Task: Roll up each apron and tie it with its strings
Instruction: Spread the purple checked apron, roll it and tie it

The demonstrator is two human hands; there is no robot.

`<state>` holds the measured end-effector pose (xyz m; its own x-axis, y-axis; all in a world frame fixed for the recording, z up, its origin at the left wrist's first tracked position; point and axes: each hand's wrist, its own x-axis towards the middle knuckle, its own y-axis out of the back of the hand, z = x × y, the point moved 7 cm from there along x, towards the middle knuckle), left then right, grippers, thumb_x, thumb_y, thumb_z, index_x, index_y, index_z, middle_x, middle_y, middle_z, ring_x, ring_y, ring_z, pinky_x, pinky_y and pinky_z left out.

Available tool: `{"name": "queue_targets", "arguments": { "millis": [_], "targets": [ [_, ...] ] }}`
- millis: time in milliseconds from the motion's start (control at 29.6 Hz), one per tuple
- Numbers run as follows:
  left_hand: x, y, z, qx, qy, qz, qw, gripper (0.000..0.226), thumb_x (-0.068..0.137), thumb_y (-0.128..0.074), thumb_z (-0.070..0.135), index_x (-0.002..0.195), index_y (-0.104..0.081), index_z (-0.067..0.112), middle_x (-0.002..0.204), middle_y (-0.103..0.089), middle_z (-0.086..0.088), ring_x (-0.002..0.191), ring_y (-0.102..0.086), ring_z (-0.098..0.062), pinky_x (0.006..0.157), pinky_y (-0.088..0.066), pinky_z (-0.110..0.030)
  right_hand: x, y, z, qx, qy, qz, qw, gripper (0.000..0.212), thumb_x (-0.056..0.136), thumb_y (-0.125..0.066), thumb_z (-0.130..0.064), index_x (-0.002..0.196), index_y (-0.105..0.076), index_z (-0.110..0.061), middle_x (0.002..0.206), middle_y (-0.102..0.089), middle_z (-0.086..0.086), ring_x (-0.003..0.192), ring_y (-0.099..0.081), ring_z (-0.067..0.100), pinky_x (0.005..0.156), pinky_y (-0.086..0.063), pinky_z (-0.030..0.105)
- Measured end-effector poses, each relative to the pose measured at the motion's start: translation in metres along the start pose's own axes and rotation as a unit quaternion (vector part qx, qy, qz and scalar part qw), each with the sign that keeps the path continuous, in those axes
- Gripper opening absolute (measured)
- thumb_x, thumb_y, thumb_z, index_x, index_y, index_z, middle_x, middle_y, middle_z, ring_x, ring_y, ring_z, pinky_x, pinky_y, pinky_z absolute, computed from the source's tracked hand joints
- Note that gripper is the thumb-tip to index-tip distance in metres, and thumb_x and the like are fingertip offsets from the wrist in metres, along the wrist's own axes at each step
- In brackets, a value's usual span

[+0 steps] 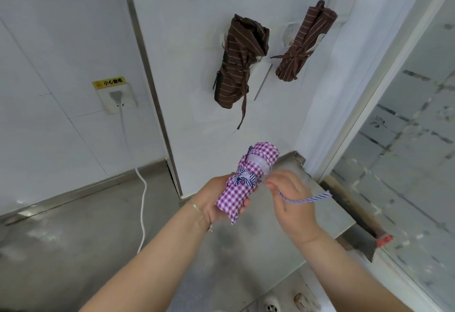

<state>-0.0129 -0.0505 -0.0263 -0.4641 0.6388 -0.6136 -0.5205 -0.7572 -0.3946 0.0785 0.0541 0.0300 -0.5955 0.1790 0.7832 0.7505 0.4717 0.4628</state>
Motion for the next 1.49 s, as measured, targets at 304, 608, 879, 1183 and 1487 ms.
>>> {"name": "queue_targets", "arguments": {
  "millis": [304, 608, 879, 1183, 1487],
  "targets": [
    [-0.010, -0.019, -0.023, 0.093, 0.087, -0.063, 0.990, 0.041, 0.105, -0.033, 0.020, 0.091, -0.065, -0.002, 0.071, -0.066, -0.013, 0.048, -0.064, -0.019, 0.041, -0.051, -0.023, 0.031, 0.001, -0.043, -0.058, 0.297, -0.135, 0.944, 0.012, 0.100, -0.042, -0.014, 0.092, -0.050, -0.017, 0.077, -0.070, 0.004, 0.068, -0.061, 0.017, 0.068, -0.055, 0.034],
    [-0.019, -0.002, 0.009, 0.048, -0.214, 0.130, 0.967, 0.022, 0.098, -0.052, 0.010, 0.088, -0.070, 0.002, 0.076, -0.069, -0.010, 0.070, -0.062, -0.023, 0.072, -0.054, -0.034, 0.023, -0.008, -0.020, 0.006, 0.092, -0.086, 0.992, 0.026, 0.082, -0.049, -0.007, 0.101, -0.055, -0.022, 0.082, -0.073, -0.001, 0.067, -0.068, 0.018, 0.054, -0.054, 0.031],
    [-0.019, 0.004, -0.003, -0.002, -0.195, 0.082, 0.977, 0.013, 0.097, -0.052, 0.008, 0.095, -0.065, 0.004, 0.082, -0.067, -0.011, 0.071, -0.062, -0.020, 0.074, -0.053, -0.035, 0.017, -0.015, -0.020, 0.005, 0.093, -0.082, 0.992, 0.022, 0.084, -0.046, -0.007, 0.101, -0.054, -0.018, 0.080, -0.073, 0.001, 0.070, -0.063, 0.011, 0.062, -0.049, 0.022],
    [-0.027, -0.002, -0.088, 0.123, 0.057, -0.217, 0.967, 0.104, 0.083, 0.004, 0.074, 0.083, -0.075, 0.007, 0.083, -0.074, -0.013, 0.080, -0.071, -0.022, 0.066, -0.049, -0.026, 0.016, -0.030, 0.042, 0.024, -0.226, -0.062, 0.972, 0.027, 0.093, -0.040, -0.006, 0.102, -0.065, -0.006, 0.088, -0.061, -0.016, 0.078, -0.062, 0.012, 0.068, -0.045, 0.024],
    [0.009, -0.032, -0.089, -0.204, 0.065, -0.073, 0.974, 0.067, 0.097, -0.022, 0.059, 0.095, -0.070, 0.012, 0.090, -0.070, -0.003, 0.079, -0.062, -0.015, 0.072, -0.046, -0.029, 0.033, -0.026, 0.033, -0.018, -0.185, -0.005, 0.983, 0.043, 0.088, -0.031, -0.023, 0.102, -0.067, -0.003, 0.092, -0.066, -0.013, 0.074, -0.061, 0.009, 0.066, -0.044, 0.025]
  ]
}}
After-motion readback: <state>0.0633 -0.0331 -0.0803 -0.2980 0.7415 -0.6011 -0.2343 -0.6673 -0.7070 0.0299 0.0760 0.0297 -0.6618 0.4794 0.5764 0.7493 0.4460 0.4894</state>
